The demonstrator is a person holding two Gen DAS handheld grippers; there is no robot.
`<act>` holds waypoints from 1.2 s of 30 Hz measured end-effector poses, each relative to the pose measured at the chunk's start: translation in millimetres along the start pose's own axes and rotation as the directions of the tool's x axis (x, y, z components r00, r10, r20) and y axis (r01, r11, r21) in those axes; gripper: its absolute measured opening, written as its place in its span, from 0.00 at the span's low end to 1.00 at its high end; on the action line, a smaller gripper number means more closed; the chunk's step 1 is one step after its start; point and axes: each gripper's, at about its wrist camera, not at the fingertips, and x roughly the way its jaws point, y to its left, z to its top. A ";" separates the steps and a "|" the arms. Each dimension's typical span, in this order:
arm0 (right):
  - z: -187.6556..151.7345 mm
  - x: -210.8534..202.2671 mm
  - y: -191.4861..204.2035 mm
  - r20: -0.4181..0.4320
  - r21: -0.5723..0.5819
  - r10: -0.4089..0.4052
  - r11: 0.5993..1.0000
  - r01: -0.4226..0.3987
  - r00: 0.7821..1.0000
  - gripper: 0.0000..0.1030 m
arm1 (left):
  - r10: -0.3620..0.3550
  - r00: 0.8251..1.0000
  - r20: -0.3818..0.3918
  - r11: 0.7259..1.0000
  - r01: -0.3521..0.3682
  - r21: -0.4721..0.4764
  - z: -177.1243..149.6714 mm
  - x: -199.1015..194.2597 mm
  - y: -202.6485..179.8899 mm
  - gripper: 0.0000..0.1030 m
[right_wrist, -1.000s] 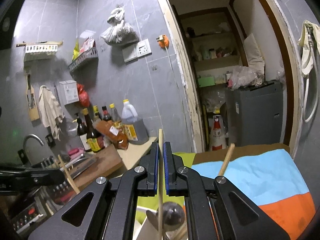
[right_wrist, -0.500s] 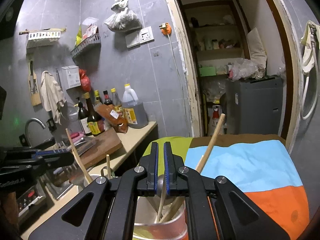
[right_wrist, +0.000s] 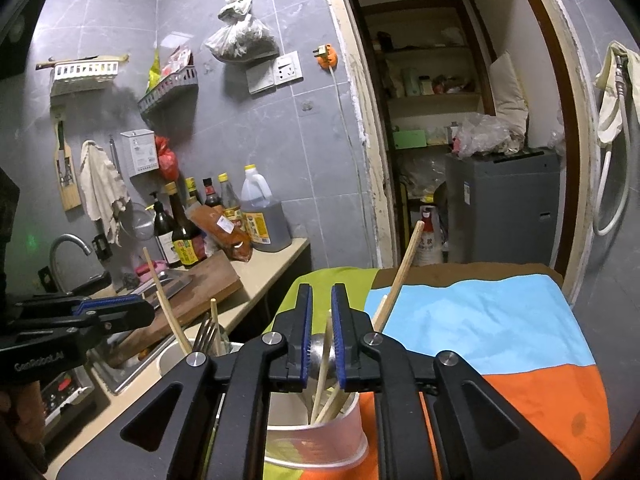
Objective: Organize utensils
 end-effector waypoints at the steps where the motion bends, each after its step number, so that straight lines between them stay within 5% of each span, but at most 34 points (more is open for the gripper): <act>1: 0.1 0.2 -0.1 0.001 0.000 0.001 1.000 -0.001 1.000 0.12 | -0.001 1.000 0.003 1.000 0.001 -0.003 0.3 -1.1 0.3 0.17; 4: 0.0 -4.0 -1.5 0.007 0.001 0.001 1.000 -0.001 1.000 0.19 | -0.005 1.000 0.016 1.000 0.006 -0.017 0.3 -4.8 1.4 0.25; 13: 4.0 -21.8 -6.2 0.009 0.005 -0.022 1.000 0.022 1.000 0.19 | 0.004 0.999 0.043 0.998 -0.002 -0.055 0.4 -13.7 3.0 0.46; 20: 2.1 -38.0 -11.8 0.002 0.016 -0.066 0.998 0.066 0.998 0.20 | 0.027 0.996 0.079 0.996 -0.020 -0.092 -4.7 -22.9 4.9 0.75; 27: -5.6 -63.2 -17.8 -0.016 0.021 -0.120 0.992 0.120 0.993 0.26 | 0.037 0.994 0.103 0.993 -0.025 -0.112 -15.0 -33.1 6.5 0.81; 36: -17.1 -106.7 -29.2 -0.047 0.019 -0.150 0.988 0.151 0.988 0.71 | 0.098 0.986 0.131 0.988 -0.081 -0.130 -48.9 -56.1 -3.6 0.82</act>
